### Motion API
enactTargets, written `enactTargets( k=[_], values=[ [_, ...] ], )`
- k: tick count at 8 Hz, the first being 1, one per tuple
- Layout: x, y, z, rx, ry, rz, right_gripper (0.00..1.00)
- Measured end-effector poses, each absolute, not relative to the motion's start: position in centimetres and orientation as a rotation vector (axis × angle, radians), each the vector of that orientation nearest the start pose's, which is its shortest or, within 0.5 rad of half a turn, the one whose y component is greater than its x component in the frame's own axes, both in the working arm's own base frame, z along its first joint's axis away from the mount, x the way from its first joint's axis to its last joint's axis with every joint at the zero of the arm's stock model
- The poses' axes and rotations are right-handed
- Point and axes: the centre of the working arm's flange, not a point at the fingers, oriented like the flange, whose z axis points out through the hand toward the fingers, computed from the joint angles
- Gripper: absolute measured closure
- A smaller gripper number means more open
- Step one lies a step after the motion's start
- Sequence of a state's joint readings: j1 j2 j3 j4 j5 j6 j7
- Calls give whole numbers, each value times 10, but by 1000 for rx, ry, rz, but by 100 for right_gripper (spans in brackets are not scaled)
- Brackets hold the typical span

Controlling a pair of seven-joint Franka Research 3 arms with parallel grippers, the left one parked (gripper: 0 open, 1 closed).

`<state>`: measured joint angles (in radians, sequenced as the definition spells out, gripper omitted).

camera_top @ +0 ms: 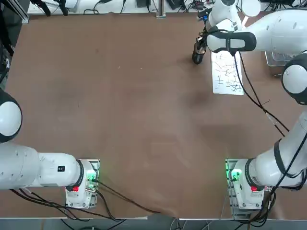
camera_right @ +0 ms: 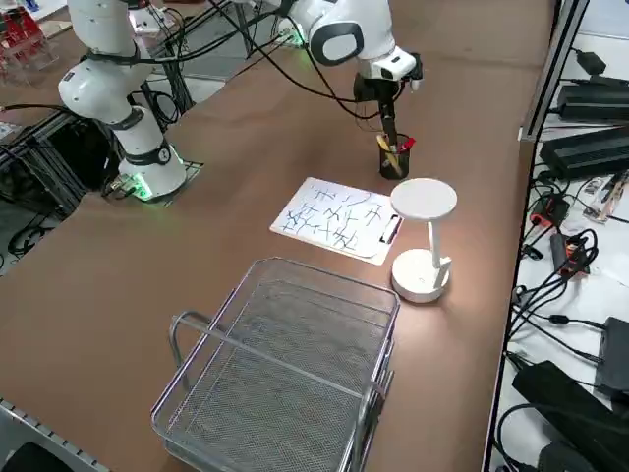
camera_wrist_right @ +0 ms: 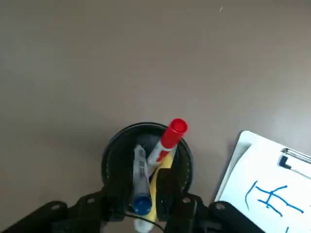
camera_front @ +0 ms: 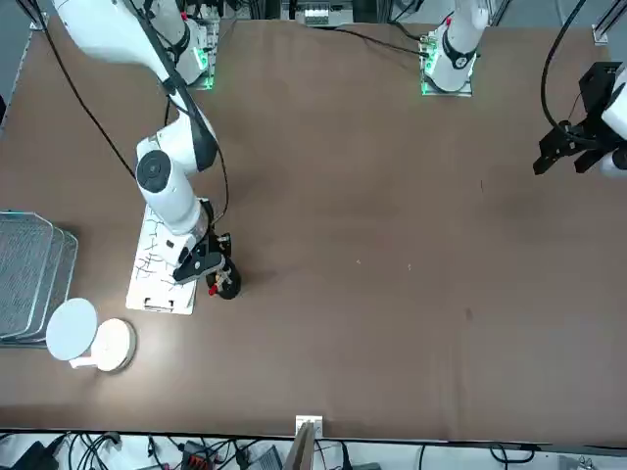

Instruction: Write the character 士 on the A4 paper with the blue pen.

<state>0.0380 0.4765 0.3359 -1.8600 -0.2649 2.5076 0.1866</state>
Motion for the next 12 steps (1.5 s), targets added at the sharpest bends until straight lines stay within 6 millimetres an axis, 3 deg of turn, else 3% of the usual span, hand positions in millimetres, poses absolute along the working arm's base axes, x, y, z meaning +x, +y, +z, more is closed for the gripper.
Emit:
enactTargets(
  k=[1,3,5,8,12],
  values=[
    [619,225,294,-3057,-518,-324,61],
    [621,224,298,-3056,-518,-340,30],
    [628,218,314,-3057,-500,-388,0],
    [642,170,381,-3087,-370,-526,0],
    [626,110,464,-3123,-107,-462,0]
  ],
)
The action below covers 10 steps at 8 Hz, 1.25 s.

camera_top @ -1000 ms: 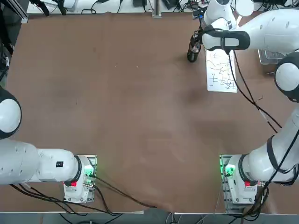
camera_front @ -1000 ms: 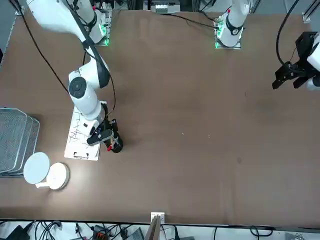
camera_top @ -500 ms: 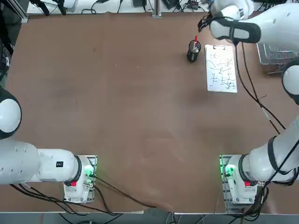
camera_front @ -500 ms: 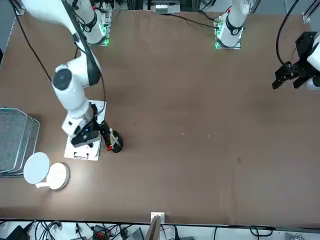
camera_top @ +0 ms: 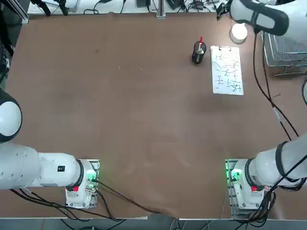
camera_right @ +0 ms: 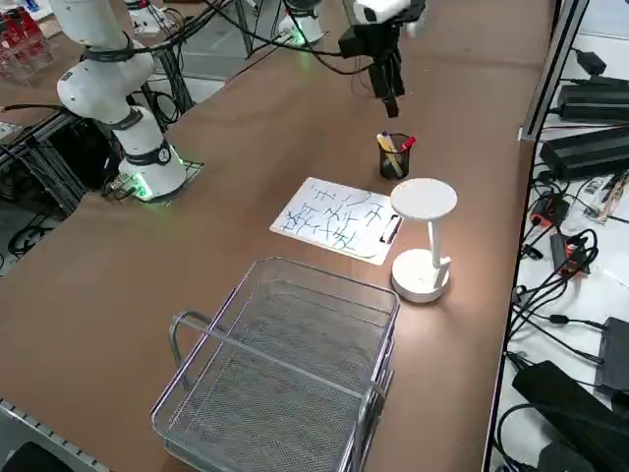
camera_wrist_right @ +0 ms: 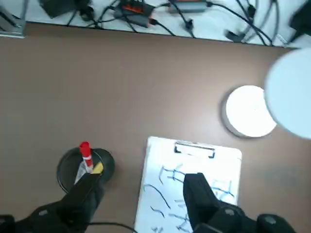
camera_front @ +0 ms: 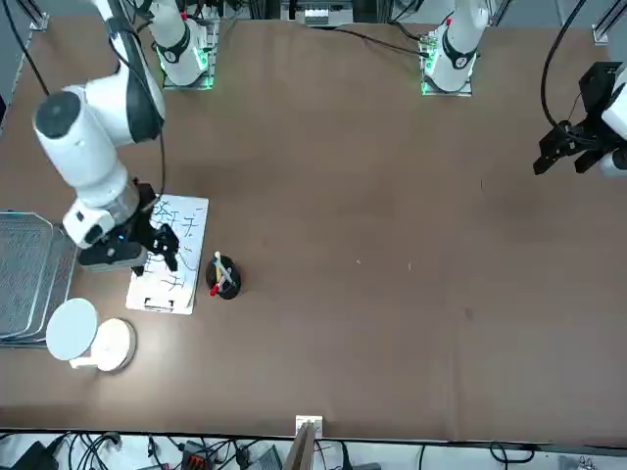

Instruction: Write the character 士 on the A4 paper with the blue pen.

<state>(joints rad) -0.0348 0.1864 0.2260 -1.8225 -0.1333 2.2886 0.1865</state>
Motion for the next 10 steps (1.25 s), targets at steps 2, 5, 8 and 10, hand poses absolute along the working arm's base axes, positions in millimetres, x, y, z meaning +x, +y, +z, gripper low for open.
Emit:
enactTargets(
  k=[2,5,8,10],
  values=[
    [612,81,503,-3124,20,-362,0],
    [593,53,553,-3067,110,-184,0],
    [579,2,589,-3038,62,-99,0],
    [566,-7,599,-3057,-16,-49,0]
  ],
)
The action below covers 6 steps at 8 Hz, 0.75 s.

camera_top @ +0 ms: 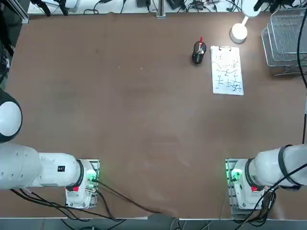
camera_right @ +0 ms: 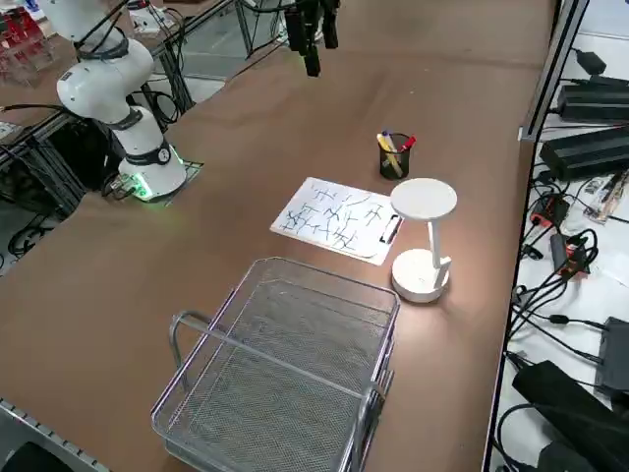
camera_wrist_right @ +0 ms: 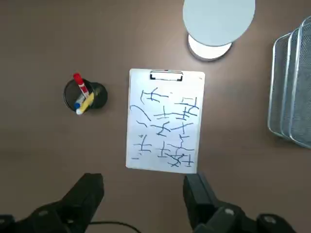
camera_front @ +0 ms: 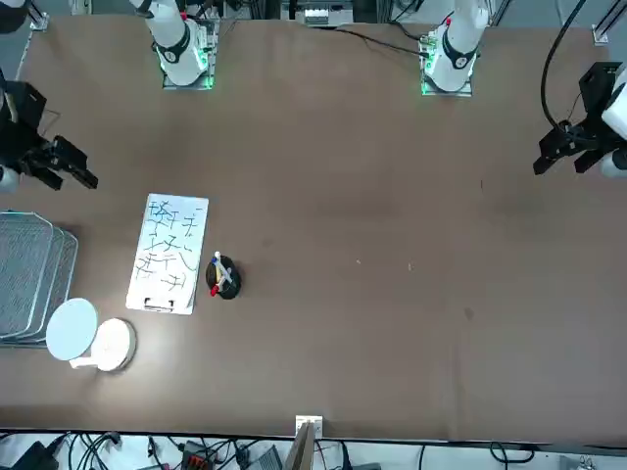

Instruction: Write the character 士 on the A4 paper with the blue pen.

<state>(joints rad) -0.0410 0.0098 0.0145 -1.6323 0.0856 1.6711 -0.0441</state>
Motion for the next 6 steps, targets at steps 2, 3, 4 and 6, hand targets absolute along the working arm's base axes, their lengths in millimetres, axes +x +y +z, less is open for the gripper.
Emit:
enactTargets(
  k=[2,3,4,6],
  values=[
    [556,-9,606,-3074,-80,-9,0],
    [553,-11,607,-3079,-83,-2,0],
    [553,-13,607,-3094,-87,2,0],
    [553,-11,607,-3115,-96,10,0]
  ],
)
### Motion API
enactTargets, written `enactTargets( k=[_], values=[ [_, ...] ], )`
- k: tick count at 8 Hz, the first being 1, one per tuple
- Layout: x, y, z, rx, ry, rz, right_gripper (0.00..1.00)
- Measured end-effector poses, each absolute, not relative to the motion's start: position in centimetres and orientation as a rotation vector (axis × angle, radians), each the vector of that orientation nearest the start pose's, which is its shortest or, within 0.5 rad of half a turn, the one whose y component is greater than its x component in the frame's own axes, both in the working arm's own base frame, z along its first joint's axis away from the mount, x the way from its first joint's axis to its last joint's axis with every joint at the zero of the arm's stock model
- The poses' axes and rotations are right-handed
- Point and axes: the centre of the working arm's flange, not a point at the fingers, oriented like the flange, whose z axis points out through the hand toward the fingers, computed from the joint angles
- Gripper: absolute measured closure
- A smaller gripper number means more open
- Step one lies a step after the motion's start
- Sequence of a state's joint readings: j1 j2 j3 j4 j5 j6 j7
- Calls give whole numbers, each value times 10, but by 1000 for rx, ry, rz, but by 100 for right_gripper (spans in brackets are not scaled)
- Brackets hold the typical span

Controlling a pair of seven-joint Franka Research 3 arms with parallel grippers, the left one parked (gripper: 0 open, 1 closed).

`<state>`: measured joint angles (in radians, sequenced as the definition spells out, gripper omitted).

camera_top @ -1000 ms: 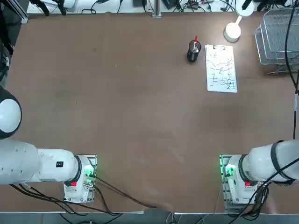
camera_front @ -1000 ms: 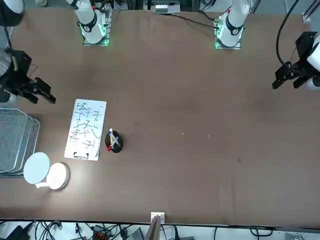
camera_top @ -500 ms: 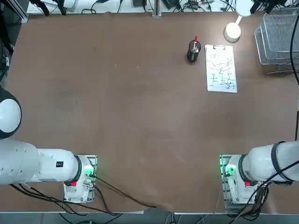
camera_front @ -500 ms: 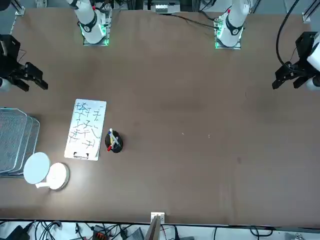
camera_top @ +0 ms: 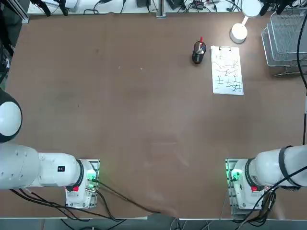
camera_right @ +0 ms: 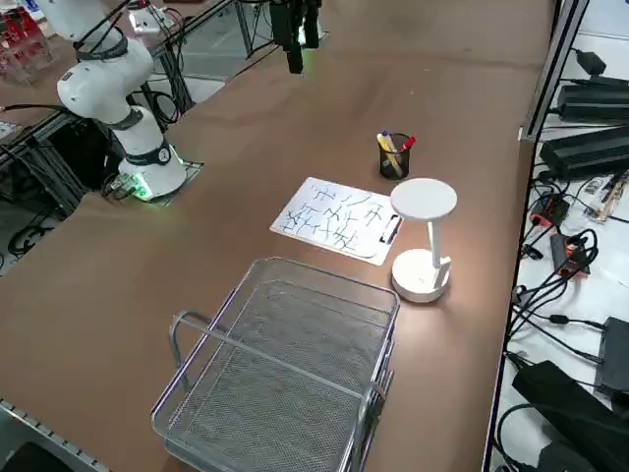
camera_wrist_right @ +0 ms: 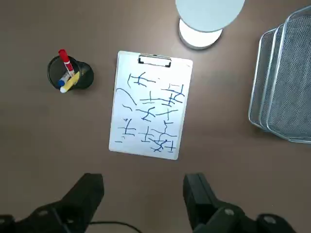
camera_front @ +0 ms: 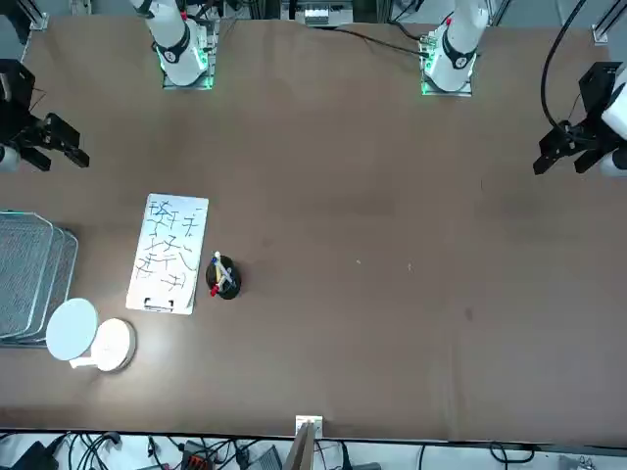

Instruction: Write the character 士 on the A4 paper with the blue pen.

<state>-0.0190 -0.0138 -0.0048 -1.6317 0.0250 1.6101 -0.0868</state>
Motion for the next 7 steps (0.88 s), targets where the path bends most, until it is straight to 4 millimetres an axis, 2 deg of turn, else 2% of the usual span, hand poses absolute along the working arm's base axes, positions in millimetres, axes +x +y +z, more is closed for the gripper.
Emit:
enactTargets(
  k=[7],
  values=[
    [552,-5,611,-3114,-102,-2,0]
  ],
)
